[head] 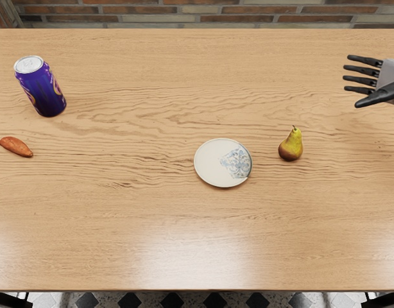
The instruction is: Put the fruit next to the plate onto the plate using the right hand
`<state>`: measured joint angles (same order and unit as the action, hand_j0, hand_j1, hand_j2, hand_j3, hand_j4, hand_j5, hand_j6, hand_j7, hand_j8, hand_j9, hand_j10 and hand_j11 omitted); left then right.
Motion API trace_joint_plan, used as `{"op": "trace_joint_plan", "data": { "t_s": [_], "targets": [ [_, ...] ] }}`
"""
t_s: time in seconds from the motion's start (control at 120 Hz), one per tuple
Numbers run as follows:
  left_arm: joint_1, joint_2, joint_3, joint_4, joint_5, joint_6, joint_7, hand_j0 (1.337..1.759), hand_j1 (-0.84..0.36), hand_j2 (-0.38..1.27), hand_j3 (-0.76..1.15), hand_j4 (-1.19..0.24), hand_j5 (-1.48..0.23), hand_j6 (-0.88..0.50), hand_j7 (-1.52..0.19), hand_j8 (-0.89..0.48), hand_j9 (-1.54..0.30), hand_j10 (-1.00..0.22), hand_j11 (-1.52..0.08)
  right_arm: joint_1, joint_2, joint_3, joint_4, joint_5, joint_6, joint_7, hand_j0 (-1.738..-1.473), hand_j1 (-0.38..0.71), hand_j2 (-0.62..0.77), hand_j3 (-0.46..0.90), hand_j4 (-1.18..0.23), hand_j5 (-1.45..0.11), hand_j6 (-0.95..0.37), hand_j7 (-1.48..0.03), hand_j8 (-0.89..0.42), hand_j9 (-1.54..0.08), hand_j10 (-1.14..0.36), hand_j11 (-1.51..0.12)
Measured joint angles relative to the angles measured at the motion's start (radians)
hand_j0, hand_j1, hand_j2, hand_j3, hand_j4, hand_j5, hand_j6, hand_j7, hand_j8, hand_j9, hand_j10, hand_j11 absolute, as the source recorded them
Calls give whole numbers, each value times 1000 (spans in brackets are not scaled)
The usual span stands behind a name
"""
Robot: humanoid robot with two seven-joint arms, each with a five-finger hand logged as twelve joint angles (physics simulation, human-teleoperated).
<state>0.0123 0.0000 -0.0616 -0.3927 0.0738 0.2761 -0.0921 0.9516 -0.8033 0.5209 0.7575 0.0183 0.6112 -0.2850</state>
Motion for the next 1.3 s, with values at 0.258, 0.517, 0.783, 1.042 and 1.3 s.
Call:
{"op": "trace_joint_plan", "data": {
  "t_s": [0.258, 0.517, 0.783, 1.042, 1.3],
  "targets": [
    [0, 0, 0, 0, 0, 0, 0, 1658, 349, 0, 0, 0, 0, 0, 0, 0, 0, 0, 0, 7, 31, 1, 1, -14, 0, -10, -1658, -349, 1, 0, 0, 0, 3, 0, 2, 0, 2, 0],
    [0, 0, 0, 0, 0, 0, 0, 1658, 349, 0, 0, 0, 0, 0, 0, 0, 0, 0, 0, 33, -16, 5, 331, -149, 0, -22, -1658, -349, 1, 0, 0, 0, 1, 0, 1, 0, 1, 0],
    [0, 0, 0, 0, 0, 0, 0, 1658, 349, 0, 0, 0, 0, 0, 0, 0, 0, 0, 0, 17, -128, 0, 801, -364, -396, -133, -1658, -349, 1, 0, -1, 0, -1, 0, -1, 0, 0, 0],
    [0, 0, 0, 0, 0, 0, 0, 1658, 349, 0, 0, 0, 0, 0, 0, 0, 0, 0, 0, -36, -93, -22, 911, -679, -745, -305, -1658, -349, 1, 0, -2, 0, -3, 0, -2, 0, -2, 0],
    [0, 0, 0, 0, 0, 0, 0, 1658, 349, 0, 0, 0, 0, 0, 0, 0, 0, 0, 0, -26, 28, -52, 856, -975, -808, -324, -1658, -349, 2, 0, -3, -1, -4, 0, -4, 0, -3, 0]
  ]
}}
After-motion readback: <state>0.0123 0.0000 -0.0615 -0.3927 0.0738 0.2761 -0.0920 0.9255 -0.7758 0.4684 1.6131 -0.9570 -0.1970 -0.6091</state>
